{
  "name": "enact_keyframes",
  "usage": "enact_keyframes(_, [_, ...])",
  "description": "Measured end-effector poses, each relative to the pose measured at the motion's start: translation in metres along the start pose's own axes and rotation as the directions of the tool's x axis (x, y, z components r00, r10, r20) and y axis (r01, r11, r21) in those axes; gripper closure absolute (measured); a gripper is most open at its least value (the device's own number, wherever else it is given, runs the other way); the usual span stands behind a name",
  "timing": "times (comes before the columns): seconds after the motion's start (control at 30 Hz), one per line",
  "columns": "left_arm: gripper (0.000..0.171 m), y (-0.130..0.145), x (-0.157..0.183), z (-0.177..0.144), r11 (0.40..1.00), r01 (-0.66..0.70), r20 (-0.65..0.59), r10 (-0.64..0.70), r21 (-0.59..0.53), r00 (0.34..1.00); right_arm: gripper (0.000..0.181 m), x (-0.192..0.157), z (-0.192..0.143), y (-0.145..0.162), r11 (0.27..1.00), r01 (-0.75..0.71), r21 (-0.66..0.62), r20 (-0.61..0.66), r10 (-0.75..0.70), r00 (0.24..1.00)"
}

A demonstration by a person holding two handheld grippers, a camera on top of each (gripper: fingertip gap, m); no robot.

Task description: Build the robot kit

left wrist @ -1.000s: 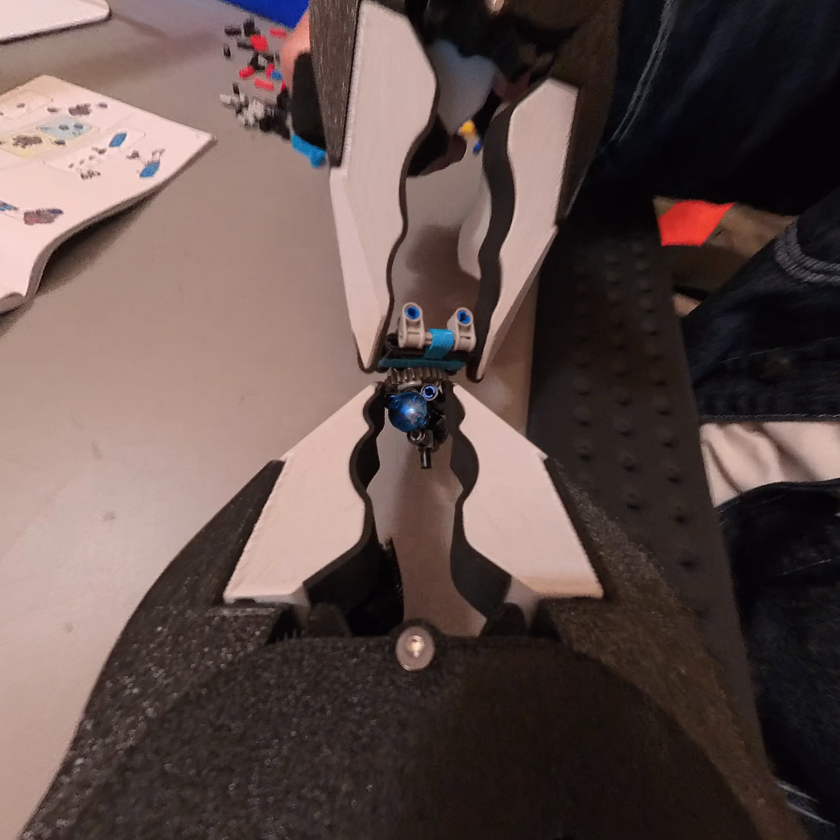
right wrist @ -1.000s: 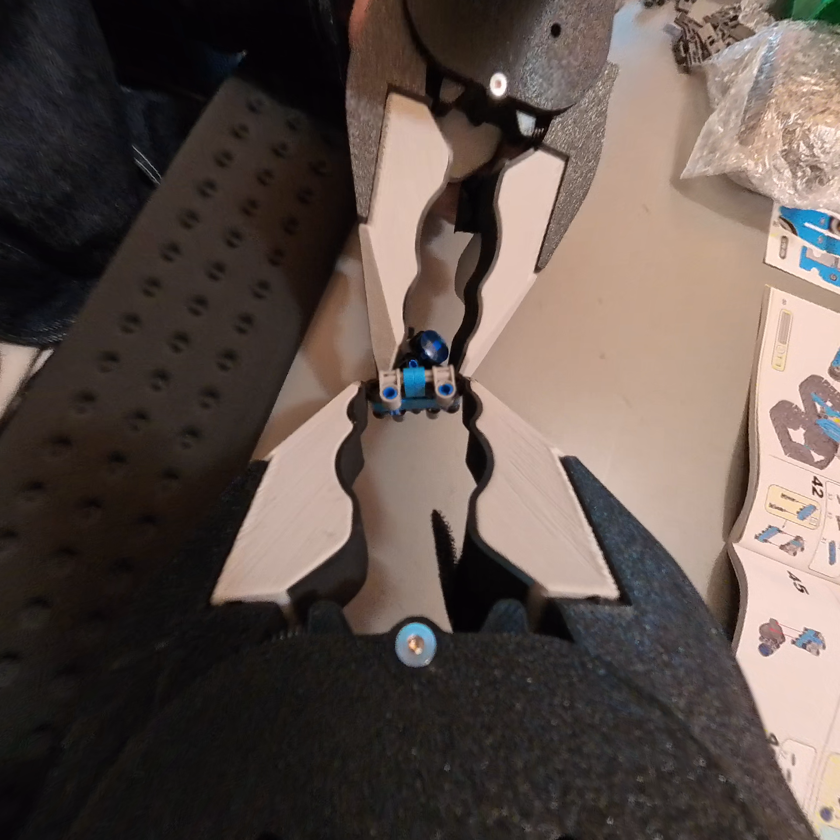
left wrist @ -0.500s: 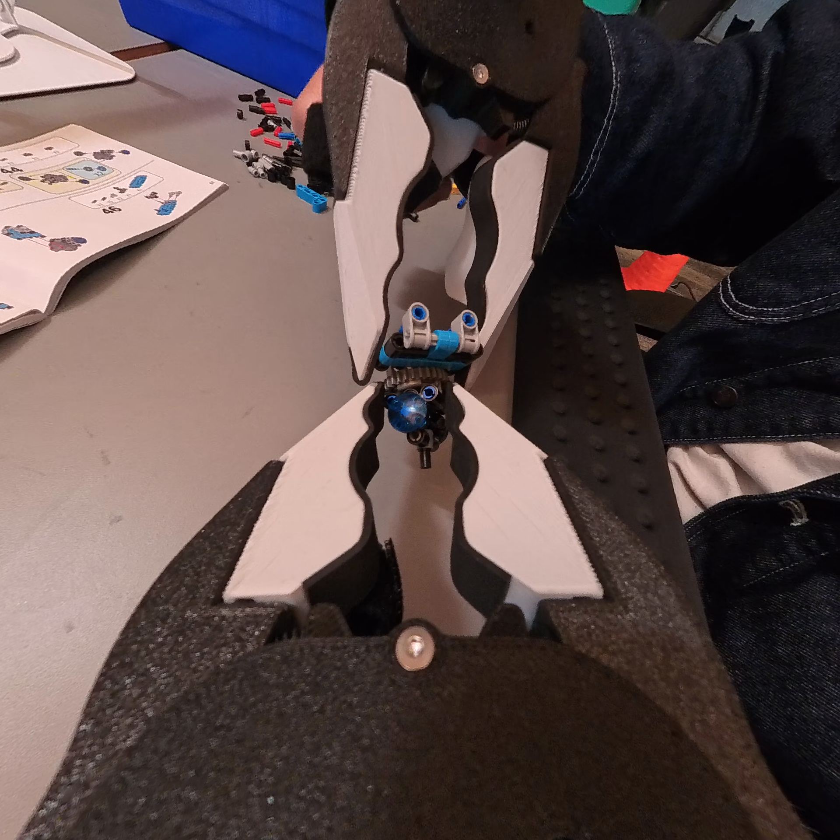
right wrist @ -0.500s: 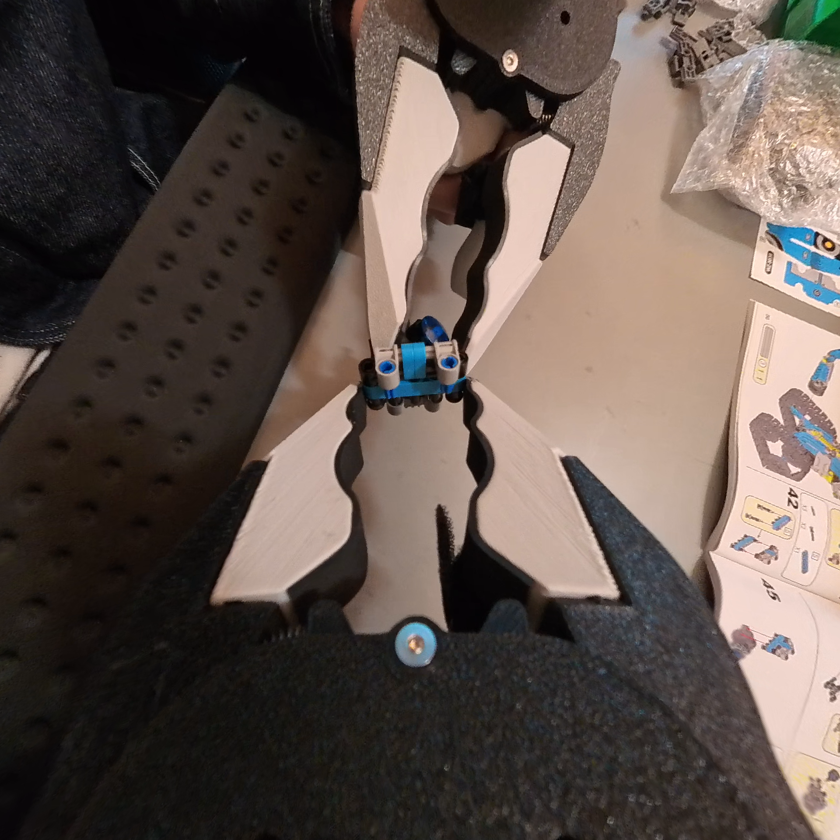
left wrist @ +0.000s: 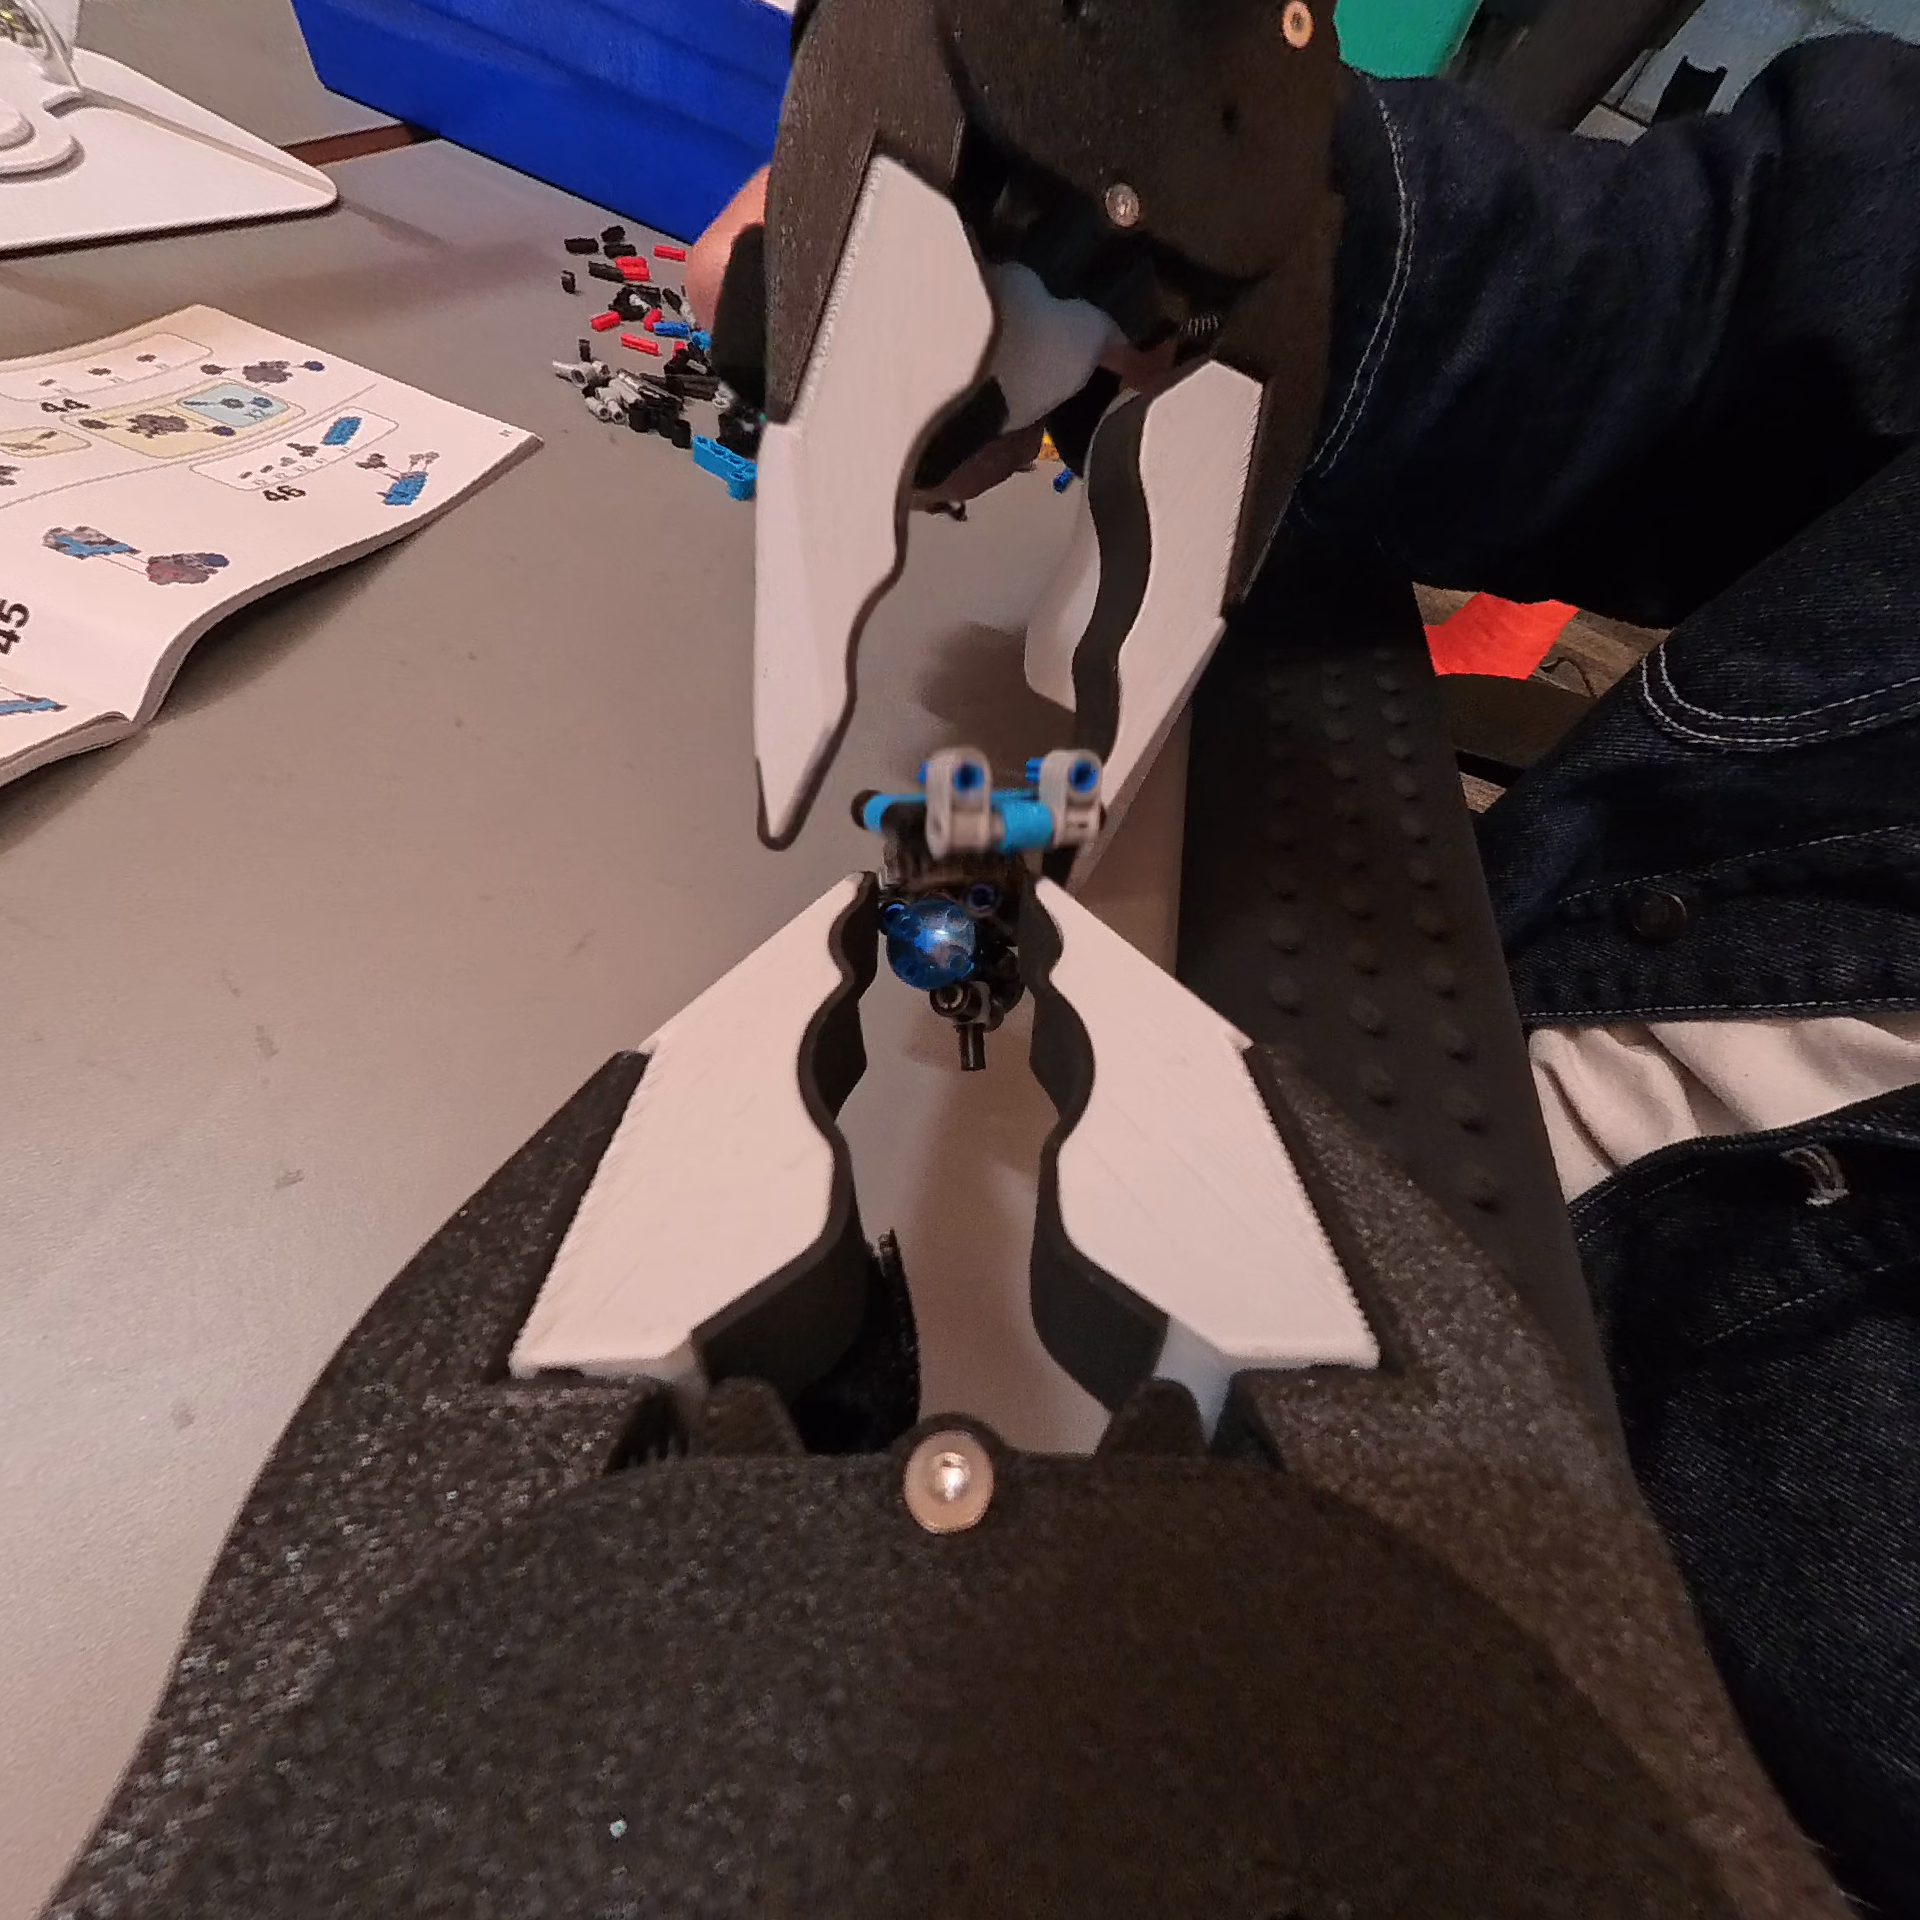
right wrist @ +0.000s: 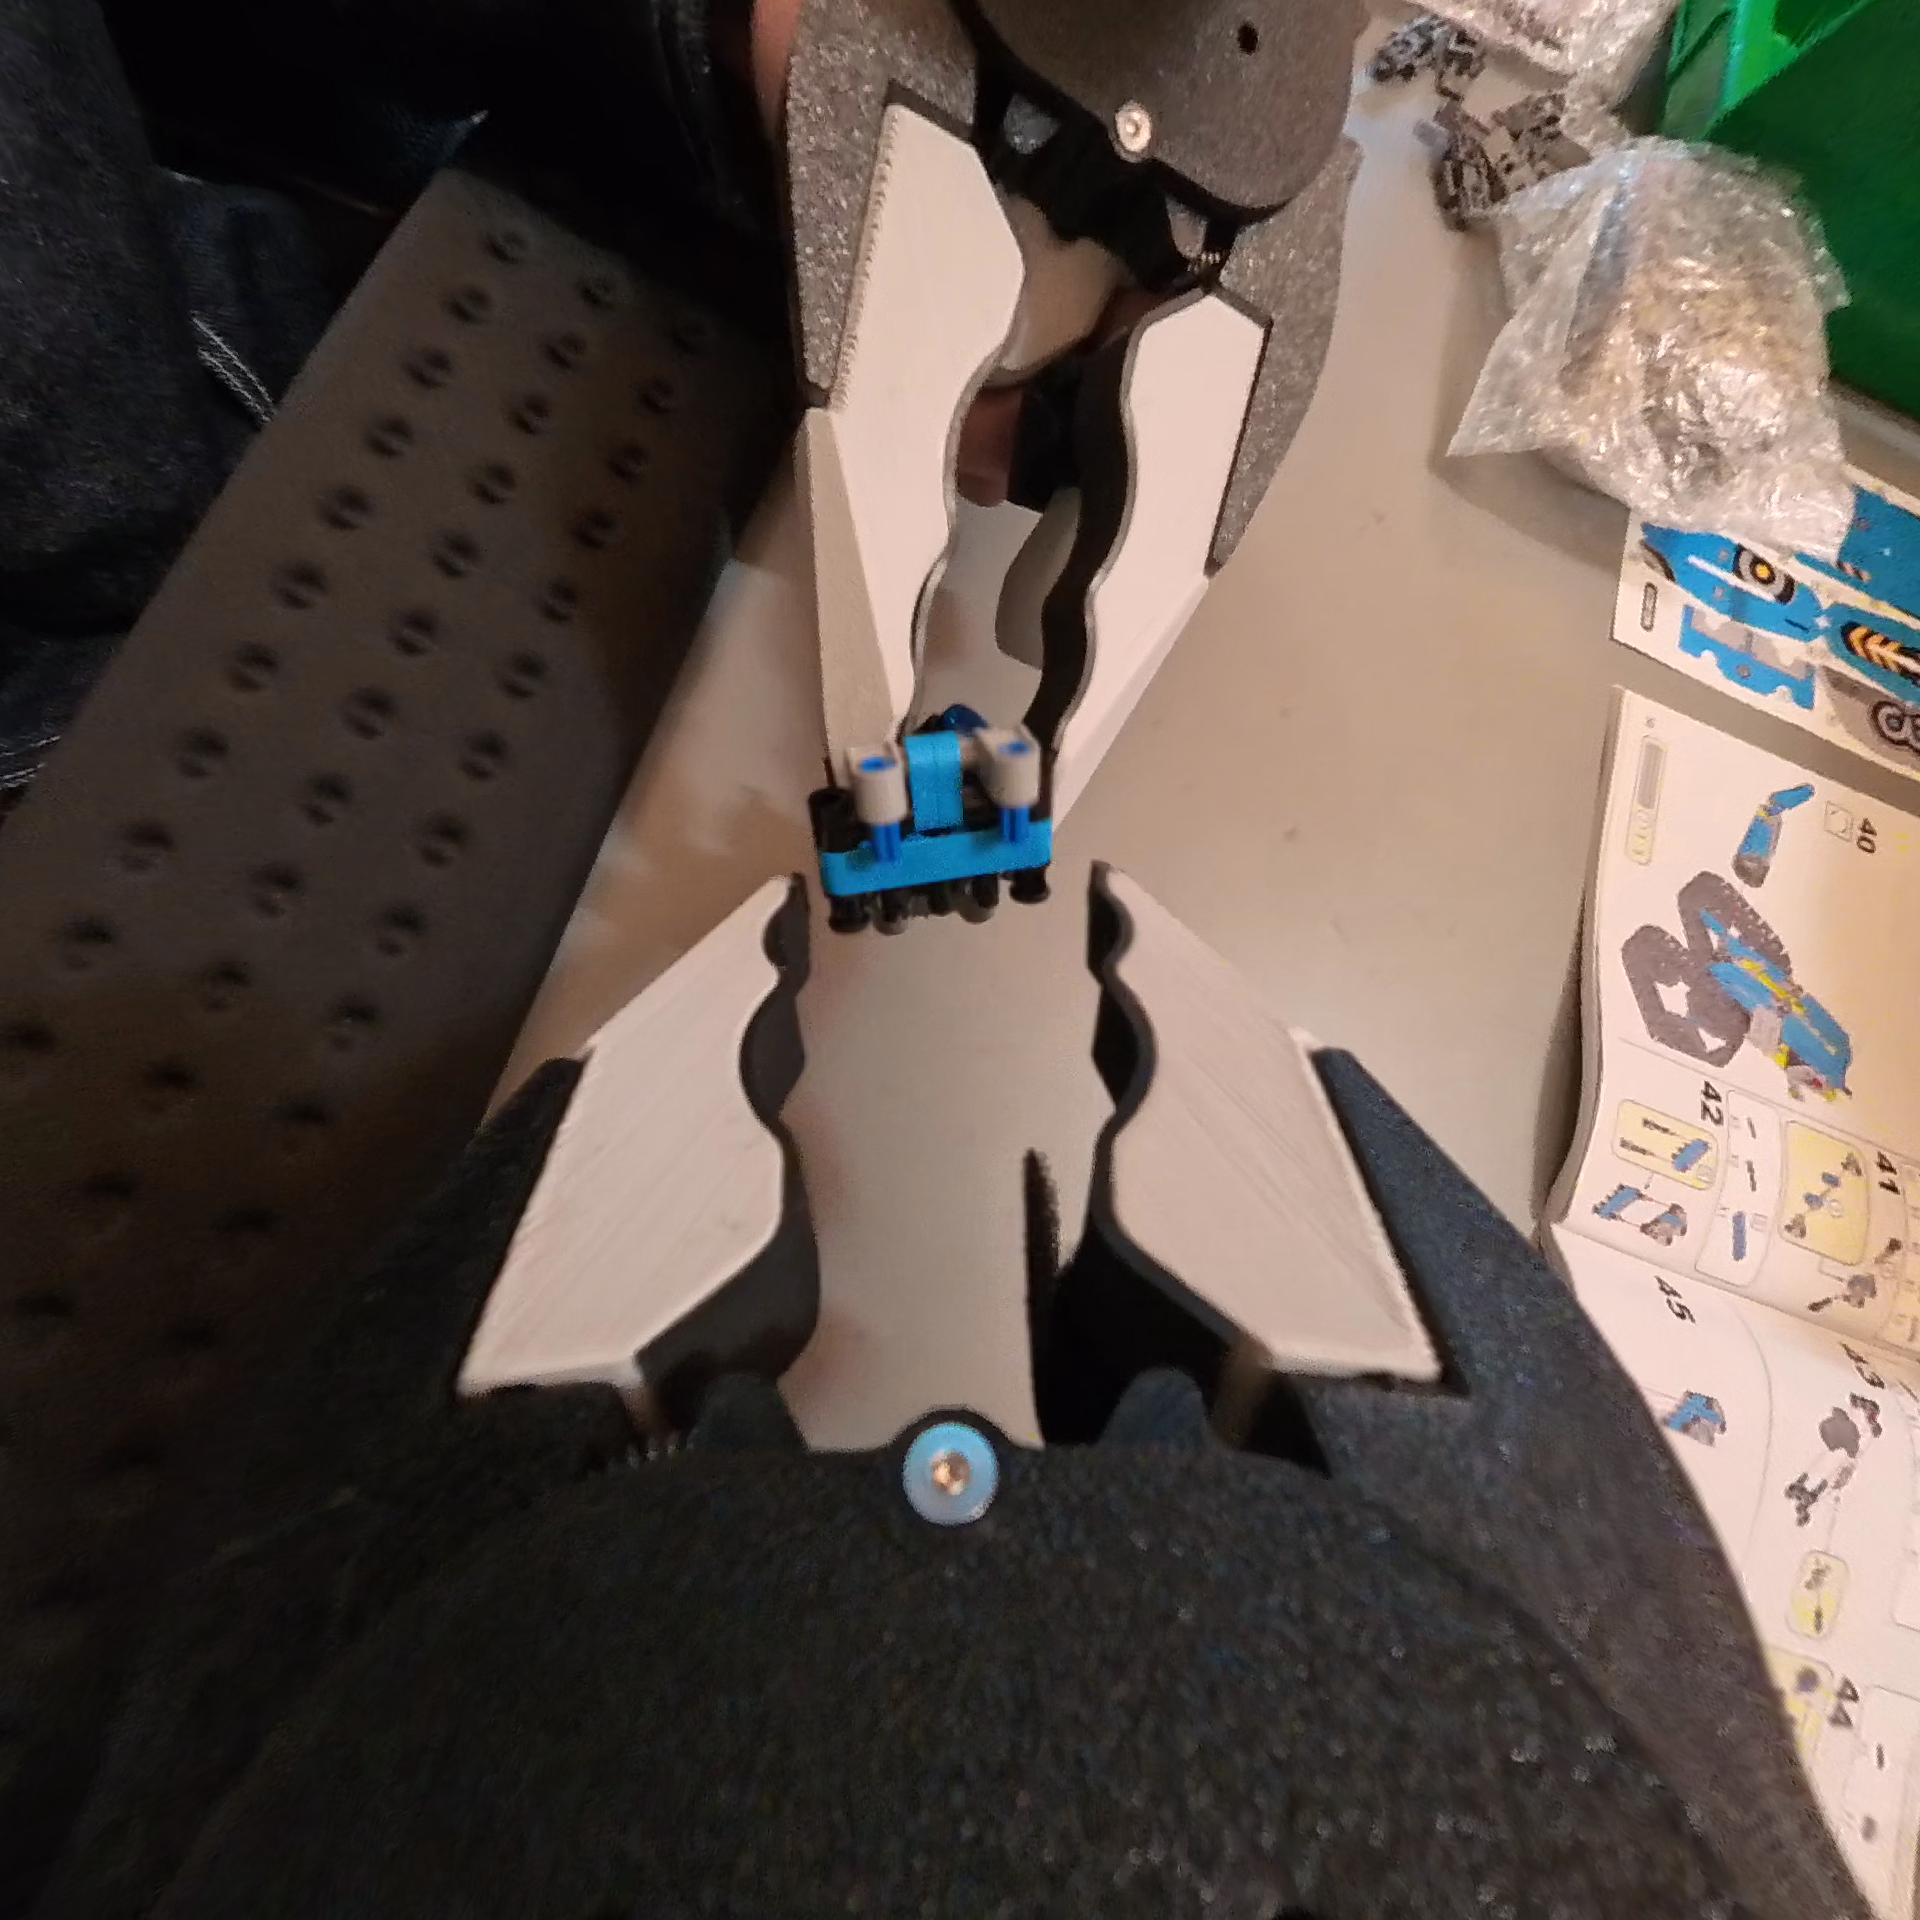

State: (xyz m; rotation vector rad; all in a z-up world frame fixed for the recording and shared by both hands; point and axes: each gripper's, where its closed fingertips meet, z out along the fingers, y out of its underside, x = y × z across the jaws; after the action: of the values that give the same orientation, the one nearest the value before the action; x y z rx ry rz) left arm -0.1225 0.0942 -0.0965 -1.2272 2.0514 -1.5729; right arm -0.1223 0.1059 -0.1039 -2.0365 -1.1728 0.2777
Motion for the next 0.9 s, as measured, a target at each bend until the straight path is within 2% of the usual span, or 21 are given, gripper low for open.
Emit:
enact_keyframes(0.13, [0.145, 0.0, 0.002, 0.001, 1.0, 0.004, -0.012, -0.004, 0.001, 1.0, 0.126, -0.001, 0.001, 0.005, 1.0, -0.013, -0.011, 0.003, 0.013, 1.0])
enact_keyframes(0.23, [0.145, -0.001, 0.002, 0.0, 1.0, 0.003, -0.009, -0.003, 0.006, 1.0, 0.133, -0.003, 0.001, 0.007, 1.0, -0.02, -0.005, 0.011, 0.02, 1.0])
enact_keyframes(0.43, [0.145, 0.002, -0.003, 0.0, 1.0, -0.001, 0.015, 0.001, -0.003, 1.0, 0.135, 0.002, 0.0, 0.005, 0.999, -0.04, 0.031, -0.033, 0.041, 0.999])
enact_keyframes(0.53, [0.145, 0.007, -0.007, 0.001, 0.999, -0.024, 0.052, 0.025, -0.031, 0.998, 0.137, 0.002, -0.008, -0.006, 0.983, -0.118, 0.14, -0.016, 0.121, 0.992])
enact_keyframes(0.57, [0.145, 0.006, -0.006, 0.001, 0.999, -0.027, 0.049, 0.028, -0.024, 0.998, 0.167, 0.003, -0.012, -0.01, 0.969, -0.154, 0.191, 0.001, 0.157, 0.988])
enact_keyframes(0.6, [0.145, 0.003, -0.006, 0.0, 1.0, -0.03, 0.048, 0.031, -0.009, 0.998, 0.17, 0.003, -0.013, -0.016, 0.951, -0.187, 0.247, 0.018, 0.188, 0.982])
enact_keyframes(0.63, [0.145, -0.001, -0.004, -0.001, 1.0, -0.024, 0.038, 0.023, 0.016, 0.999, 0.181, 0.004, -0.013, -0.02, 0.933, -0.207, 0.295, 0.022, 0.21, 0.978])
enact_keyframes(0.7, [0.145, -0.006, -0.001, -0.003, 0.999, 0.007, 0.011, -0.007, 0.044, 1.0, 0.181, 0.006, -0.012, -0.025, 0.909, -0.211, 0.36, 0.004, 0.225, 0.974])
enact_keyframes(0.83, [0.145, 0.007, -0.012, 0.001, 1.0, 0.025, 0.064, -0.025, -0.012, 0.998, 0.168, 0.02, -0.005, -0.008, 0.913, -0.262, 0.312, -0.072, 0.297, 0.952])
enact_keyframes(0.9, [0.145, 0.015, -0.022, 0.002, 0.998, 0.02, 0.118, -0.013, -0.055, 0.993, 0.168, 0.031, -0.006, 0.018, 0.935, -0.273, 0.225, -0.174, 0.314, 0.933])
